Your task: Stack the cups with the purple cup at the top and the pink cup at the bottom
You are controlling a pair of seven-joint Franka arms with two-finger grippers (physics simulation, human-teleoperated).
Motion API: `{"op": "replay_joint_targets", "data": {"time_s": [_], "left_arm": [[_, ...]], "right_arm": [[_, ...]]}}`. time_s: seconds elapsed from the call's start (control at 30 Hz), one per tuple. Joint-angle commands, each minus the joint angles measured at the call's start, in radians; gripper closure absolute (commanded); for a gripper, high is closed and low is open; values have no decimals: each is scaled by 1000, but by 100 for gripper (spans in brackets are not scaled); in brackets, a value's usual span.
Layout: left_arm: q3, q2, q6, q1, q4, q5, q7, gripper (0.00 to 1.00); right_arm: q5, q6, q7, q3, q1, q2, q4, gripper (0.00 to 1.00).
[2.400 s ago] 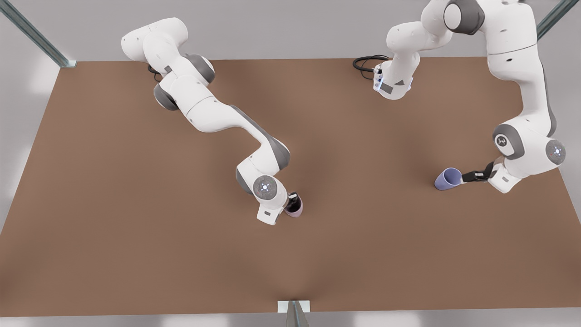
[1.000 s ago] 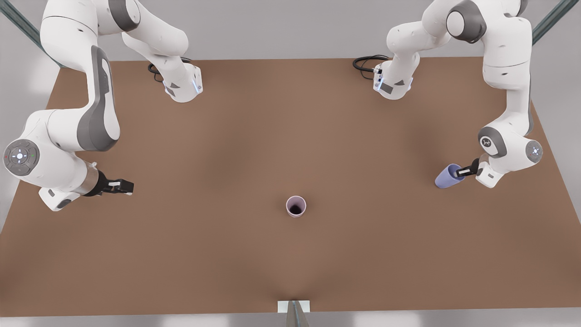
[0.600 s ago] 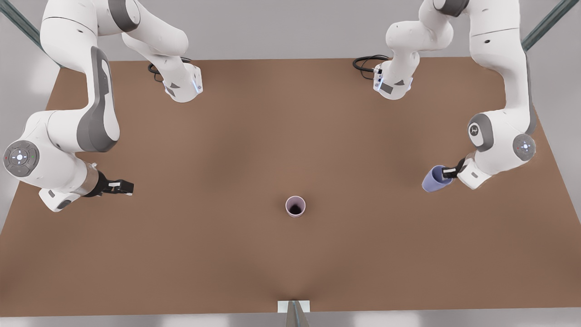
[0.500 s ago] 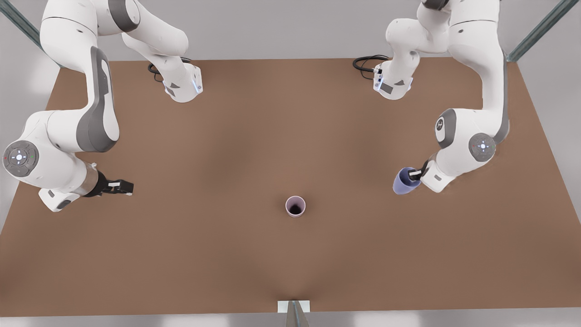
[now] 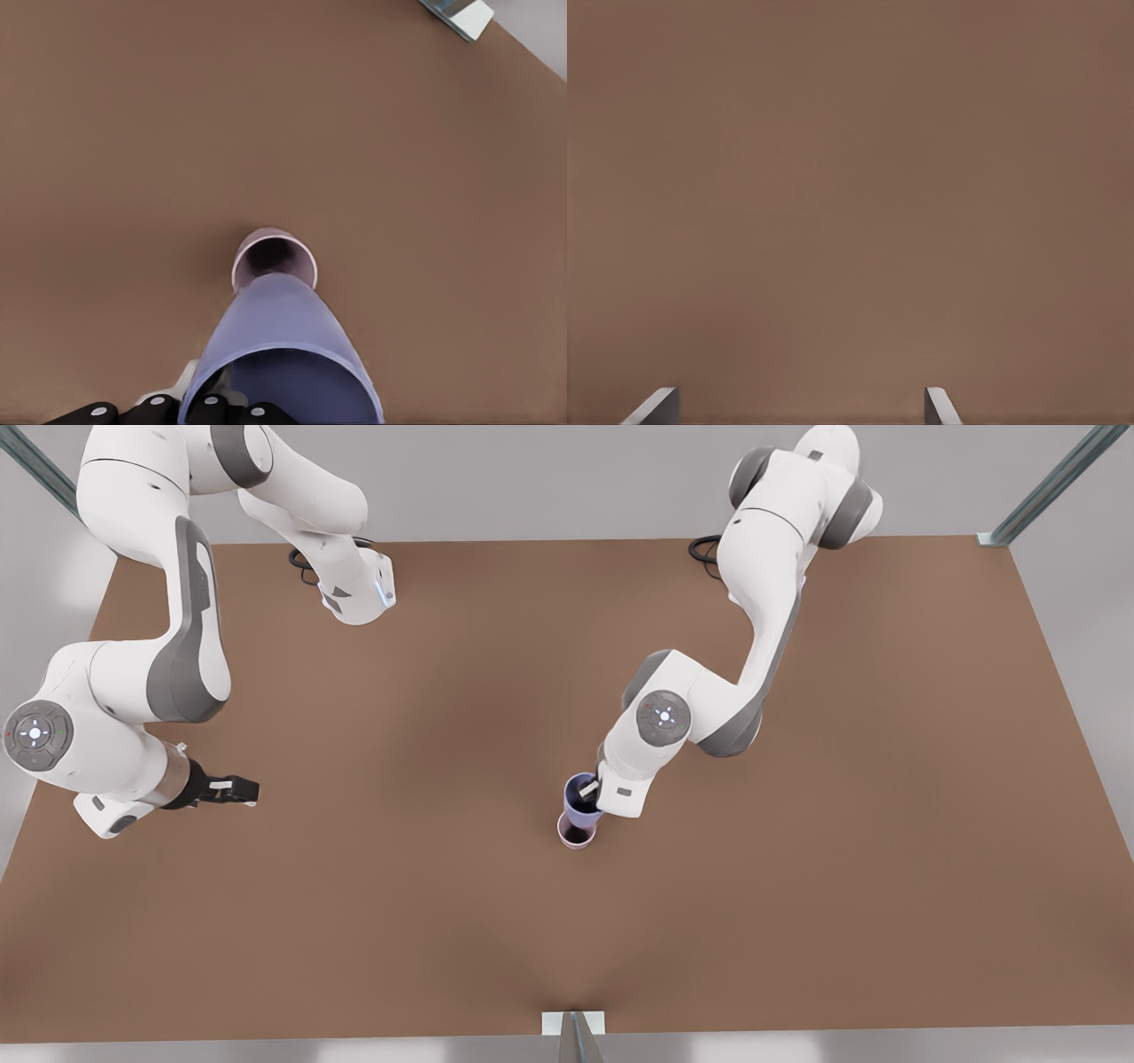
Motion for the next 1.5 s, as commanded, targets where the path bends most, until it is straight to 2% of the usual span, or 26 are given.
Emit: {"op": "replay_joint_targets", "data": {"time_s": [0.0,0.3,1.47], "left_arm": [[0,2,7,0,0,-83,1,79],[3,55,91,12,-5,-81,10,79],[-6,100,106,29,-38,-146,2,79]], "right_arm": [[0,0,0,0,0,0,0,0],[0,0,0,0,0,0,0,0],[0,-4,2,-1,-2,0,0,0]]}}
